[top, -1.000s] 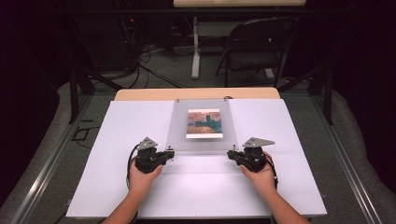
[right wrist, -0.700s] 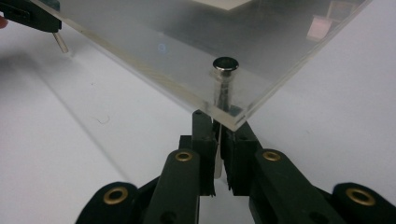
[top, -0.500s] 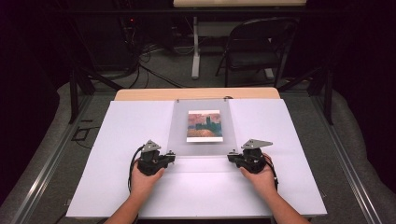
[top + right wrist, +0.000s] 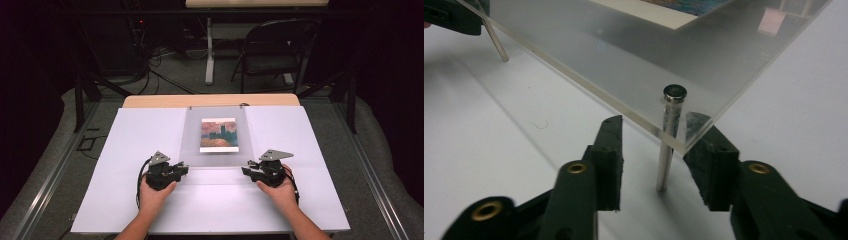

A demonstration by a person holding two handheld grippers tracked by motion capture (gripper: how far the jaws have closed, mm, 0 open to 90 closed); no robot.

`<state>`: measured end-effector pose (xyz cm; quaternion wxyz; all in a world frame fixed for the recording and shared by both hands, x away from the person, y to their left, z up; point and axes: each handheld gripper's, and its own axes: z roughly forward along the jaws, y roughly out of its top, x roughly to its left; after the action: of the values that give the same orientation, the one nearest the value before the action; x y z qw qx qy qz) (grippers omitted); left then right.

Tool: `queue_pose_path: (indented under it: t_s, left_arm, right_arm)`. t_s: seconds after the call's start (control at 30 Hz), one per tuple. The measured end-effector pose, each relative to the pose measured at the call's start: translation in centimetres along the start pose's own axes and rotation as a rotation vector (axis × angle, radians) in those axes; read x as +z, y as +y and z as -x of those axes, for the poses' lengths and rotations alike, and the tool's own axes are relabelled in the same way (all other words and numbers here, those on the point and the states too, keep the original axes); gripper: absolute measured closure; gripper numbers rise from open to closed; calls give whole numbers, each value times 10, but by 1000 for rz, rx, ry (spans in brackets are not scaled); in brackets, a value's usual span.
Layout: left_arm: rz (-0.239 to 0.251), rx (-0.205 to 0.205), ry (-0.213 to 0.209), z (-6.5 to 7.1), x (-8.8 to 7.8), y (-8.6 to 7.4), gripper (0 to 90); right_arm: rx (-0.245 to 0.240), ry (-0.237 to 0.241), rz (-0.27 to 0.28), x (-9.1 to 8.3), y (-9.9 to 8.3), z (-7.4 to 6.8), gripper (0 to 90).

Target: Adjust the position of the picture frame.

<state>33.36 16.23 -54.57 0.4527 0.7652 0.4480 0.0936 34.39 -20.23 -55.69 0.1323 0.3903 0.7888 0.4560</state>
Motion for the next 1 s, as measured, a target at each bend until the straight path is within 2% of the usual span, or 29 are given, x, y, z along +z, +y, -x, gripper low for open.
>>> queue_pose_path:
  t_s: [0.03,0.1,0.2,0.37,0.5,0.67,0.73,0.8,0.87,1.0]
  left_arm:
    - [0,0,0,0,0,0,635]
    - [-9,19,13,3,0,-2,580]
    - [-32,38,29,4,-3,-5,513]
    - [-15,29,24,3,-12,-9,449]
    - [15,52,26,2,-23,-11,418]
    - [44,47,29,0,-35,-13,381]
    - [55,39,33,-2,-39,-13,381]
    - [89,47,42,-5,-47,-13,382]
    - [96,48,45,-6,-48,-13,382]
    - [111,22,52,-10,-52,-13,393]
  right_arm:
    - [0,0,0,0,0,0,587]
    - [-5,-15,-7,-5,-1,-1,517]
    - [-8,-16,7,-11,0,-1,472]
    - [-27,-34,-9,-17,0,-4,419]
    - [-68,-46,-37,-24,-2,-9,397]
    - [-84,-28,-20,-36,-3,-14,411]
    - [-90,-33,-21,-39,-4,-16,411]
    - [-95,-41,-20,-41,-6,-19,413]
    - [-96,-44,-17,-45,-7,-20,421]
    - [-87,-44,-5,-49,-8,-19,458]
